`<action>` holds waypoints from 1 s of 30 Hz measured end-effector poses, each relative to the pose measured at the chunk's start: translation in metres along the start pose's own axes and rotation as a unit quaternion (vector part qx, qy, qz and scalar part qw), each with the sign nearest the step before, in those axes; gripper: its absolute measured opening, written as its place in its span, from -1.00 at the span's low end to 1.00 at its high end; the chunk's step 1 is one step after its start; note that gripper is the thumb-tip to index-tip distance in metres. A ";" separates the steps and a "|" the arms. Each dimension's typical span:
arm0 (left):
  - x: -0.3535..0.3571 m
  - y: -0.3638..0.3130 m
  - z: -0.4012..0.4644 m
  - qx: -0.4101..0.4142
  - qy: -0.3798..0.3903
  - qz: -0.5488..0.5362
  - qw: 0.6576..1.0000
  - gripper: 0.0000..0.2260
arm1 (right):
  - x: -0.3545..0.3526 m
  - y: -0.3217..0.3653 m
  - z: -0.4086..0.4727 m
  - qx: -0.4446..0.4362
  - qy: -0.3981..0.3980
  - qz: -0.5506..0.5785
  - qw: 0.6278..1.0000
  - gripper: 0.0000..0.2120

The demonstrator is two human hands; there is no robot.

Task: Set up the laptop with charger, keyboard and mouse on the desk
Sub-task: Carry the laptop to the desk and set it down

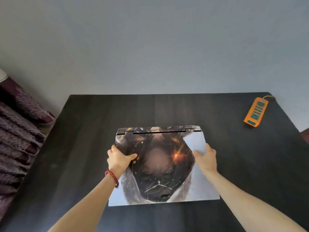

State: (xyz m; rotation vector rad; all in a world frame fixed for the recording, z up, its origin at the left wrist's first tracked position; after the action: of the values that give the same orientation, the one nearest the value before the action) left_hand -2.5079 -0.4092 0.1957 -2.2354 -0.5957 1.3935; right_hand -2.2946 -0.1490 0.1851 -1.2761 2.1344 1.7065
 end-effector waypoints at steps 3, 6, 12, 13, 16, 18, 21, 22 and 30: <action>0.015 -0.002 0.028 -0.001 0.028 0.009 1.000 -0.15 | 0.011 0.001 0.017 0.020 -0.014 0.001 1.000 -0.60; 0.030 -0.001 0.039 -0.007 0.047 0.022 0.999 -0.13 | 0.013 -0.006 0.025 0.035 -0.029 -0.014 0.999 -0.61; 0.051 0.000 0.031 -0.011 0.072 0.059 0.996 -0.11 | 0.004 -0.024 0.022 0.071 -0.034 -0.050 0.996 -0.53; 0.052 0.001 0.028 -0.016 0.074 0.065 0.995 -0.11 | 0.004 -0.027 0.020 0.076 -0.031 -0.056 0.995 -0.52; 0.057 0.000 0.022 -0.023 0.077 0.080 0.994 -0.11 | 0.000 -0.032 0.018 0.076 -0.027 -0.069 0.994 -0.48; 0.059 0.001 0.019 -0.034 0.073 0.083 0.993 -0.10 | -0.002 -0.035 0.018 0.077 -0.023 -0.074 0.994 -0.46; 0.061 -0.001 0.016 -0.041 0.069 0.094 0.992 -0.09 | -0.002 -0.037 0.018 0.073 -0.015 -0.082 0.994 -0.43; 0.061 -0.002 0.016 -0.044 0.067 0.098 0.992 -0.09 | -0.002 -0.038 0.020 0.072 -0.013 -0.087 0.994 -0.41; 0.063 -0.001 0.011 -0.050 0.058 0.120 0.990 -0.07 | -0.001 -0.036 0.032 0.071 -0.004 -0.118 0.991 -0.37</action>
State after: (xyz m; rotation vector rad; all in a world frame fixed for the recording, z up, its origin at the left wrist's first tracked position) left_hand -2.4926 -0.3712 0.1463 -2.5171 -0.3736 1.3577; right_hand -2.2816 -0.1215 0.1475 -1.4129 1.9696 1.4370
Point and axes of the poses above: each hand's wrist, its own z-axis towards the middle knuckle, its own x-axis out of the palm, y = z × x, the point moved 6 cm from there along z, towards the middle knuckle, and after that the axes turned 5 degrees about z, right-handed, at the moved point
